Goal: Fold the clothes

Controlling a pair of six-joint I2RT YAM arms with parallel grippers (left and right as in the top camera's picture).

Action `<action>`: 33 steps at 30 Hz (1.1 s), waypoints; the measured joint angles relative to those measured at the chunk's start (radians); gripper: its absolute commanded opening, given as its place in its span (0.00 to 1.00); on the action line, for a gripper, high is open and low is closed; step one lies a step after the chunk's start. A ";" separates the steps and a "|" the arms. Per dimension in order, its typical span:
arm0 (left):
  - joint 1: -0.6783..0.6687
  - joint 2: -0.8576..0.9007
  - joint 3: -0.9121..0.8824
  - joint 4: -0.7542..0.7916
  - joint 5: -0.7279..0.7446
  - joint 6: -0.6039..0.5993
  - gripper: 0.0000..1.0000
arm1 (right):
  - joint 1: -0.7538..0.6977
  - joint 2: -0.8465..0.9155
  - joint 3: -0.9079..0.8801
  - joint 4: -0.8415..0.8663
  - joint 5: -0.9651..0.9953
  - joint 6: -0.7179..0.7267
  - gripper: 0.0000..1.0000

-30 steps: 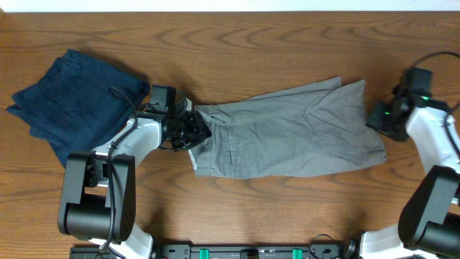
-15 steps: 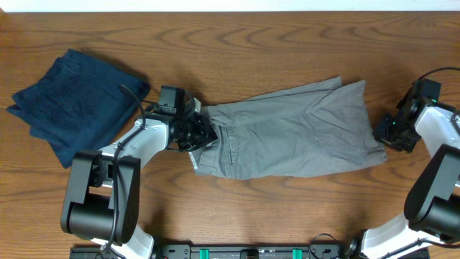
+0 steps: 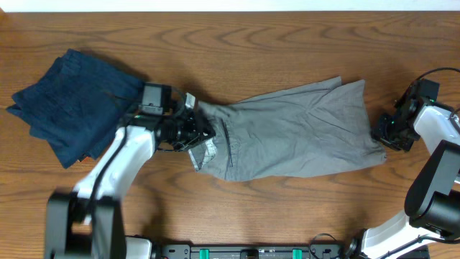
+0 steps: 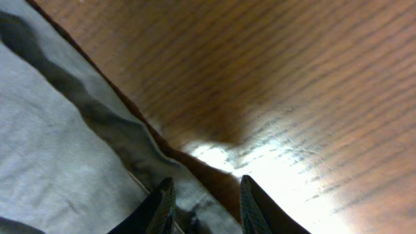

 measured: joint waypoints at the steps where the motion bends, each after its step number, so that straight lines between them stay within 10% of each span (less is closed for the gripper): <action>1: 0.000 -0.035 0.001 -0.016 -0.005 -0.006 0.06 | 0.000 0.000 0.000 0.000 -0.006 0.000 0.32; 10: -0.001 -0.199 0.006 -0.287 -0.242 -0.040 0.06 | -0.014 0.000 0.000 0.030 -0.116 0.004 0.33; 21: -0.001 -0.137 -0.003 -0.063 -0.438 -0.067 0.06 | -0.036 0.000 0.000 0.008 -0.167 0.004 0.33; 30: -0.002 -0.040 -0.005 -0.291 -0.507 -0.168 0.06 | -0.036 0.000 0.000 -0.016 -0.178 -0.005 0.34; 33: -0.002 0.001 -0.005 -0.305 -0.536 -0.198 0.27 | -0.036 0.000 0.000 -0.012 -0.183 -0.010 0.38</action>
